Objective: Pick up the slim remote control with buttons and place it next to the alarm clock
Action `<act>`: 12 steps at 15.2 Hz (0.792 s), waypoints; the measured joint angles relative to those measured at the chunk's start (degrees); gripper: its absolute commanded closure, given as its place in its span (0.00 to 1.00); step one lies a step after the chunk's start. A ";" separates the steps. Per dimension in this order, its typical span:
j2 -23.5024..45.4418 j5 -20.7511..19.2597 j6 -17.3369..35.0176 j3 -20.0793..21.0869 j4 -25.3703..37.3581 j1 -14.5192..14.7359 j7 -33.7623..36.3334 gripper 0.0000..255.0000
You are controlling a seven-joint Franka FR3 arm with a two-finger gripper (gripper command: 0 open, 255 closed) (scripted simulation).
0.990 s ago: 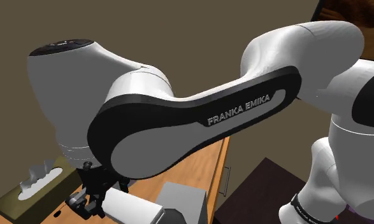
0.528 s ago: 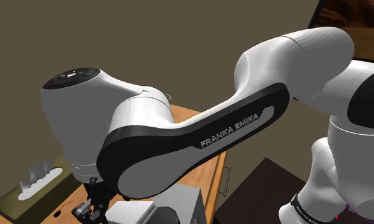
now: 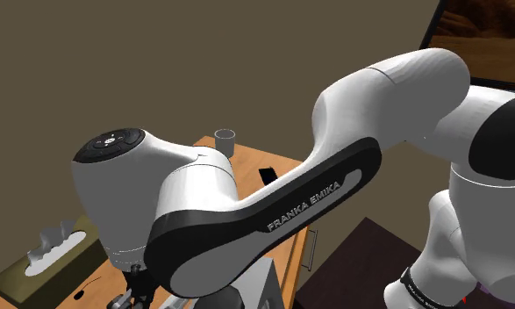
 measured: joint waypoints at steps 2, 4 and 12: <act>0.18 -0.20 1.39 -0.13 -0.83 -0.11 0.01 1.00; 0.57 -0.42 2.65 -0.23 -1.56 -0.10 0.15 1.00; 1.90 -1.07 5.76 -0.48 -2.89 0.11 0.63 1.00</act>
